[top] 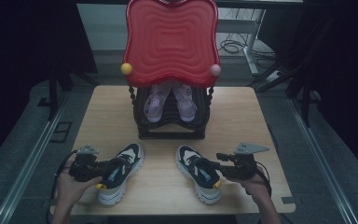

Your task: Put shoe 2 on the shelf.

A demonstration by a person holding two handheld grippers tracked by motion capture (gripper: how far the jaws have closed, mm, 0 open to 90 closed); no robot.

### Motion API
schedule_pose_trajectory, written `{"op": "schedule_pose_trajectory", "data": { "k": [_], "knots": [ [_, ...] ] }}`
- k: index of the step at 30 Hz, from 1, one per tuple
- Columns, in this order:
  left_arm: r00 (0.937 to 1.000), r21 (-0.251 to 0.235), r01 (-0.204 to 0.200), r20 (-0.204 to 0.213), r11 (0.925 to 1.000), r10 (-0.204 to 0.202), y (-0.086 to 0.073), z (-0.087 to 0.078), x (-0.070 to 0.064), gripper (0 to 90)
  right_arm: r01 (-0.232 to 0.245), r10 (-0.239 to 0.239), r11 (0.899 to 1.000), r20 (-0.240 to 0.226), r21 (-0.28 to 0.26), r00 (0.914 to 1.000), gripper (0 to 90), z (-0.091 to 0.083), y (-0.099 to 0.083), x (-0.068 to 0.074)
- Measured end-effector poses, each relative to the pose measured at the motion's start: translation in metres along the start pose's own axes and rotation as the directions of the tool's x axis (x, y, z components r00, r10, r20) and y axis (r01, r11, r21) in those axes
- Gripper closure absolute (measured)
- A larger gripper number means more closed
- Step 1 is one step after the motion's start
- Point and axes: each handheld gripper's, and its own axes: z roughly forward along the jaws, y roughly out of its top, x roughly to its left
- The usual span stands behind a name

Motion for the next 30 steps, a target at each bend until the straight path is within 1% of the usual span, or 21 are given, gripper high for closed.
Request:
{"op": "schedule_pose_trajectory", "data": {
  "k": [4,7,11,13,15,17,21,22,24,25,26,30],
  "knots": [
    [1.0,0.001,0.0,-0.003,1.0,0.0,0.0,0.0,0.0,66.4,0.013,-0.013,1.0,-0.011,0.007,0.9999,50.4,0.005,0.006,0.002],
    [1.0,0.002,0.001,-0.005,1.0,-0.001,0.0,0.0,-0.001,66.6,0.025,-0.024,0.999,-0.019,0.025,0.9995,50.5,0.008,0.01,0.005],
    [1.0,0.002,0.002,-0.004,1.0,-0.002,0.0,0.0,0.0,66.8,0.04,-0.039,0.998,-0.013,0.056,0.9991,51.6,0.014,0.015,0.01],
    [1.0,0.001,0.002,-0.003,1.0,-0.002,0.0,0.0,0.0,66.8,0.049,-0.048,0.996,-0.004,0.073,0.9988,53.8,0.018,0.016,0.011],
    [1.0,0.0,0.002,-0.002,1.0,-0.002,0.0,0.0,0.0,66.8,0.052,-0.051,0.995,-0.008,0.088,0.9987,55.5,0.022,0.017,0.012],
    [1.0,0.0,0.002,-0.002,1.0,-0.002,0.0,0.0,0.0,66.7,0.054,-0.053,0.993,-0.011,0.108,0.9985,56.4,0.027,0.016,0.013],
    [1.0,0.0,0.002,0.0,1.0,-0.002,0.0,0.0,0.0,66.7,0.05,-0.051,0.988,0.006,0.147,0.9987,57.7,0.033,0.016,0.011],
    [1.0,0.0,0.001,-0.001,1.0,-0.001,0.0,0.0,0.0,66.7,0.042,-0.044,0.986,0.011,0.158,0.999,57.9,0.034,0.016,0.01],
    [1.0,0.0,0.002,-0.001,1.0,-0.002,0.0,0.0,0.0,66.7,0.039,-0.044,0.982,0.02,0.183,0.9988,57.8,0.037,0.016,0.009],
    [1.0,0.001,0.002,-0.002,1.0,-0.002,0.0,0.0,0.0,66.8,0.034,-0.038,0.982,0.016,0.188,0.9992,58.2,0.038,0.016,0.008],
    [1.0,0.0,0.002,-0.003,1.0,-0.002,0.0,0.0,0.0,66.8,0.037,-0.042,0.98,0.018,0.197,0.999,58.6,0.039,0.017,0.008],
    [1.0,0.0,0.003,-0.004,1.0,-0.003,0.0,0.0,0.0,67.0,0.034,-0.039,0.974,0.018,0.225,0.9991,64.3,0.042,0.019,0.009]
  ]
}}
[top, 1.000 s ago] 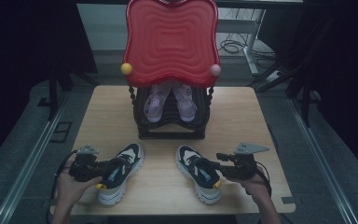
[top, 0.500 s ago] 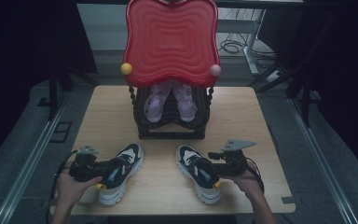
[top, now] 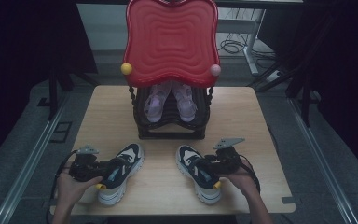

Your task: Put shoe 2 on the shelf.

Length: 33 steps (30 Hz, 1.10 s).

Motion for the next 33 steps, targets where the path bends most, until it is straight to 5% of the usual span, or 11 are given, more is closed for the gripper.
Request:
{"op": "schedule_pose_trajectory", "data": {
  "k": [19,33],
  "knots": [
    [0.9998,-0.006,0.018,-0.001,0.9998,-0.018,-0.001,-0.006,0.002,71.1,-0.018,0.018,0.998,-0.001,-0.063,0.9998,71.8,-0.007,-0.007,-0.001],
    [0.9984,-0.109,0.053,0.023,0.9927,-0.051,-0.001,-0.017,0.004,71.0,-0.059,0.056,0.984,-0.021,-0.169,0.9982,71.8,-0.019,-0.014,-0.006]
  ]
}}
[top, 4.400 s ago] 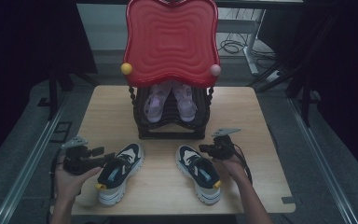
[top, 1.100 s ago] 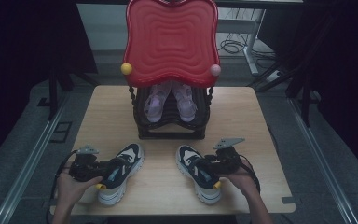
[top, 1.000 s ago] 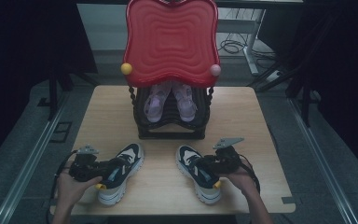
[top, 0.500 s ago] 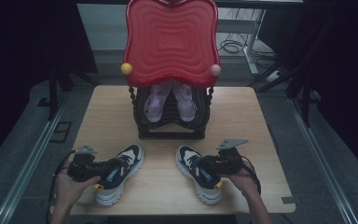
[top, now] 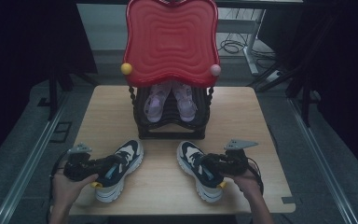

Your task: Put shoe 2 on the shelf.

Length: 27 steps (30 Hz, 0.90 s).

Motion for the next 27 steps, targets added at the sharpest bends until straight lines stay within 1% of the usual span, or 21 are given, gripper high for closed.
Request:
{"op": "schedule_pose_trajectory", "data": {
  "k": [4,7,11,16,22,23,27],
  "knots": [
    [0.9999,-0.034,0.011,0.009,0.9994,-0.011,0.0,-0.003,0.0,71.0,-0.005,0.005,1.0,0.005,-0.023,1.0,71.8,-0.004,-0.001,-0.001],
    [0.9996,-0.06,0.024,0.016,0.9979,-0.023,0.0,-0.006,0.001,71.1,0.007,-0.007,0.998,-0.003,-0.059,1.0,71.8,-0.008,-0.003,-0.002],
    [0.9991,-0.097,0.038,0.024,0.9946,-0.036,0.0,-0.01,0.003,71.1,-0.003,0.0,0.993,-0.026,-0.118,0.9997,71.9,-0.013,-0.006,-0.003],
    [0.998,-0.134,0.054,0.04,0.9895,-0.049,-0.001,-0.014,0.005,71.1,-0.021,0.017,0.985,-0.024,-0.169,0.9996,71.9,-0.021,-0.011,-0.005],
    [0.9966,-0.172,0.071,0.054,0.9825,-0.063,-0.001,-0.019,0.006,71.1,-0.053,0.046,0.975,-0.036,-0.216,0.9983,71.7,-0.033,-0.018,-0.012],
    [0.996,-0.182,0.077,0.059,0.9803,-0.068,-0.001,-0.019,0.006,71.1,-0.06,0.053,0.972,-0.037,-0.226,0.9979,71.8,-0.035,-0.019,-0.013],
    [0.9948,-0.208,0.09,0.065,0.9739,-0.078,-0.002,-0.023,0.007,71.1,-0.087,0.078,0.956,-0.043,-0.279,0.996,71.9,-0.044,-0.021,-0.018]
  ]
}}
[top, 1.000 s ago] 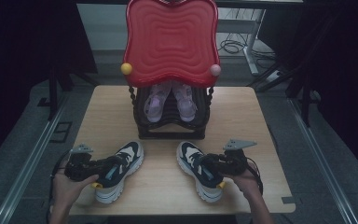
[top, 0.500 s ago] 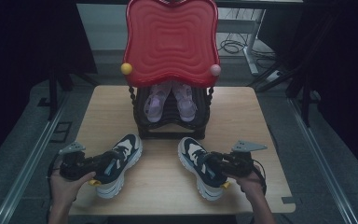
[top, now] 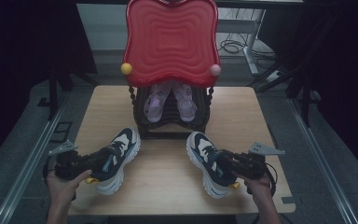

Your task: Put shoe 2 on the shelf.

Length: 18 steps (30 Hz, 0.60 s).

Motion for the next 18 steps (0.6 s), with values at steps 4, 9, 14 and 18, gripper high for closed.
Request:
{"op": "schedule_pose_trajectory", "data": {
  "k": [4,9,14,18],
  "knots": [
    [0.9999,-0.028,0.008,0.007,0.9996,-0.008,0.0,-0.003,0.001,71.2,-0.034,0.034,0.998,0.002,-0.057,0.9994,71.9,-0.008,0.001,-0.004],
    [0.9996,-0.058,0.022,0.018,0.9981,-0.021,0.001,-0.006,0.002,71.2,-0.044,0.047,0.995,0.026,-0.091,0.9986,72.0,-0.014,0.002,-0.007],
    [0.9993,-0.085,0.034,0.019,0.9958,-0.033,0.001,-0.009,0.003,71.2,-0.06,0.066,0.992,0.043,-0.114,0.9969,72.0,-0.016,0.003,-0.009],
    [0.999,-0.108,0.042,0.021,0.9933,-0.04,0.002,-0.012,0.004,71.2,-0.068,0.076,0.989,0.055,-0.13,0.9956,72.0,-0.017,0.004,-0.01]
  ]
}}
